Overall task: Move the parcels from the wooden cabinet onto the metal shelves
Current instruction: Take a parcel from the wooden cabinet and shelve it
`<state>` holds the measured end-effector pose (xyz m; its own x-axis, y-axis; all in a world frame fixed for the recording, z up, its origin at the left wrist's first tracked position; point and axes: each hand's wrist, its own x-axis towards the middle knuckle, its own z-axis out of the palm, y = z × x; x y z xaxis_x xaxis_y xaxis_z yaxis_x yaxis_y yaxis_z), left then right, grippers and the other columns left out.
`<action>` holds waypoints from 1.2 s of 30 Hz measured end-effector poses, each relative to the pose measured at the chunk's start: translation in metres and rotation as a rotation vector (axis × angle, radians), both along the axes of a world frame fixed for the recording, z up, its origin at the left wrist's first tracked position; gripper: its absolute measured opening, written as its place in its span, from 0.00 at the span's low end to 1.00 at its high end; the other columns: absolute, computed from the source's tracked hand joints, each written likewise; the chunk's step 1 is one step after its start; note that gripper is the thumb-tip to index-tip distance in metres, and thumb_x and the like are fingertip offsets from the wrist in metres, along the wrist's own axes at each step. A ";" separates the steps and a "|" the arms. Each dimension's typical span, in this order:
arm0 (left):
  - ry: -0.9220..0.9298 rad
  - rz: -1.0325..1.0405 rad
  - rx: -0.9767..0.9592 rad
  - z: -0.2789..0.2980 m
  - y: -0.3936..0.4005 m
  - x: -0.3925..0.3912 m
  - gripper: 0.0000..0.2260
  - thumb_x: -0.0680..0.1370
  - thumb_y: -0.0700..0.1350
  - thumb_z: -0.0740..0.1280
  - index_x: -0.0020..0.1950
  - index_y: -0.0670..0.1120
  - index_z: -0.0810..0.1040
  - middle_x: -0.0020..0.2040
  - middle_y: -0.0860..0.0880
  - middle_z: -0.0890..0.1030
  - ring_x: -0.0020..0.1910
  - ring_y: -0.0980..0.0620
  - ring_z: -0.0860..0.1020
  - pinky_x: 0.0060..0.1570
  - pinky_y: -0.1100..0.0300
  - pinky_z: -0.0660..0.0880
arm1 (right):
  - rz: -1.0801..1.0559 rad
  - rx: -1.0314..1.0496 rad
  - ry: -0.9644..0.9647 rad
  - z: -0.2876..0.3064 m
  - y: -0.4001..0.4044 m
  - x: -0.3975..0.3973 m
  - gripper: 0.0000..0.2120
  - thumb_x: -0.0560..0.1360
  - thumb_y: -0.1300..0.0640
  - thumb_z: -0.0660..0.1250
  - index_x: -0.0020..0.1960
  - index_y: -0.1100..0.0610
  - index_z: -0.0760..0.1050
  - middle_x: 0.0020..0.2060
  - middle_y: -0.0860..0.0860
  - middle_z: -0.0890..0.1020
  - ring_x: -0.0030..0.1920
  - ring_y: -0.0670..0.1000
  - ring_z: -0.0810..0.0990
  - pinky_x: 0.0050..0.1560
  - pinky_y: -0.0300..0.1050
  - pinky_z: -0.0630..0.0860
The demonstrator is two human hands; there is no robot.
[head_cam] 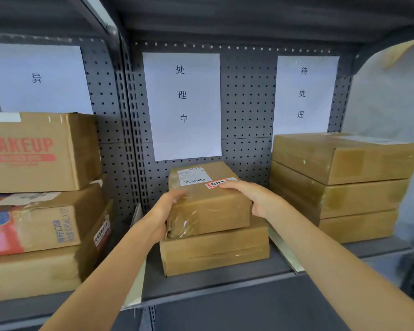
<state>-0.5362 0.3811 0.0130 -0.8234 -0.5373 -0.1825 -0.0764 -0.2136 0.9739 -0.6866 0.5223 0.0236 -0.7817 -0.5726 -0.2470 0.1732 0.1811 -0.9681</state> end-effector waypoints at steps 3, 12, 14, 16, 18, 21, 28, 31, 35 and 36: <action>-0.031 0.015 -0.014 -0.001 0.004 -0.006 0.09 0.77 0.50 0.65 0.46 0.45 0.80 0.34 0.46 0.84 0.36 0.47 0.81 0.42 0.56 0.77 | 0.016 -0.016 -0.043 -0.007 0.001 -0.010 0.21 0.66 0.51 0.78 0.57 0.55 0.78 0.51 0.56 0.83 0.54 0.55 0.81 0.60 0.52 0.76; -0.052 0.077 -0.043 0.000 0.017 -0.010 0.10 0.77 0.51 0.65 0.44 0.46 0.80 0.31 0.47 0.83 0.33 0.48 0.80 0.40 0.56 0.76 | 0.013 -0.003 0.006 -0.012 0.002 -0.019 0.36 0.60 0.47 0.80 0.64 0.55 0.73 0.53 0.55 0.81 0.53 0.54 0.80 0.60 0.53 0.76; -0.075 0.098 -0.046 0.002 0.018 -0.009 0.10 0.77 0.51 0.66 0.45 0.45 0.80 0.32 0.47 0.83 0.32 0.48 0.81 0.37 0.57 0.77 | 0.001 0.026 0.060 -0.011 0.003 -0.017 0.41 0.59 0.44 0.80 0.67 0.56 0.70 0.56 0.55 0.80 0.55 0.55 0.79 0.61 0.53 0.75; -0.081 0.151 -0.079 0.004 0.016 -0.008 0.09 0.76 0.50 0.68 0.49 0.45 0.79 0.38 0.45 0.84 0.36 0.48 0.81 0.41 0.56 0.77 | -0.012 0.055 0.156 -0.007 0.005 -0.013 0.44 0.62 0.43 0.78 0.71 0.57 0.67 0.62 0.56 0.77 0.60 0.56 0.76 0.64 0.53 0.72; -0.080 0.242 -0.227 0.005 0.011 -0.009 0.16 0.76 0.50 0.69 0.60 0.43 0.77 0.54 0.42 0.82 0.48 0.46 0.79 0.51 0.53 0.74 | -0.048 0.041 0.286 -0.003 0.009 -0.007 0.43 0.67 0.44 0.76 0.75 0.56 0.61 0.71 0.54 0.68 0.69 0.56 0.69 0.68 0.52 0.67; -0.099 0.359 -0.489 0.010 0.008 -0.002 0.27 0.77 0.51 0.68 0.73 0.44 0.67 0.69 0.43 0.71 0.66 0.44 0.71 0.63 0.52 0.67 | -0.075 -0.002 0.494 0.002 0.015 0.000 0.39 0.71 0.47 0.73 0.76 0.55 0.59 0.73 0.54 0.66 0.71 0.54 0.65 0.68 0.49 0.65; -0.261 0.445 -1.123 0.029 0.004 0.048 0.26 0.75 0.57 0.68 0.70 0.48 0.70 0.65 0.47 0.76 0.62 0.46 0.75 0.60 0.50 0.73 | -0.107 0.306 1.200 0.017 0.021 0.027 0.32 0.74 0.45 0.69 0.73 0.56 0.64 0.68 0.55 0.69 0.68 0.57 0.66 0.64 0.52 0.67; -0.328 0.495 -1.393 0.038 0.004 0.077 0.25 0.75 0.57 0.68 0.69 0.48 0.71 0.63 0.47 0.78 0.60 0.46 0.76 0.55 0.50 0.75 | -0.099 0.405 1.364 0.025 0.017 0.043 0.32 0.74 0.45 0.68 0.73 0.56 0.63 0.69 0.55 0.69 0.67 0.58 0.67 0.64 0.51 0.66; -0.349 0.518 -1.519 0.046 0.001 0.114 0.23 0.74 0.56 0.69 0.67 0.49 0.73 0.60 0.47 0.80 0.56 0.46 0.78 0.51 0.51 0.76 | -0.061 0.477 1.482 0.033 0.014 0.075 0.31 0.75 0.48 0.69 0.73 0.57 0.63 0.70 0.56 0.66 0.67 0.58 0.67 0.66 0.51 0.65; -0.339 0.532 -1.519 0.047 -0.001 0.123 0.23 0.74 0.55 0.69 0.66 0.48 0.73 0.59 0.47 0.80 0.56 0.46 0.78 0.51 0.51 0.76 | -0.048 0.485 1.493 0.035 0.013 0.084 0.31 0.75 0.49 0.68 0.73 0.56 0.62 0.71 0.56 0.65 0.68 0.58 0.66 0.66 0.51 0.64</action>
<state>-0.4131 0.3805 0.0599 -0.5340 -0.5739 0.6209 -0.5520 0.7929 0.2581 -0.6021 0.5355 0.0587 -0.4931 -0.6393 0.5900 -0.8357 0.5365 -0.1171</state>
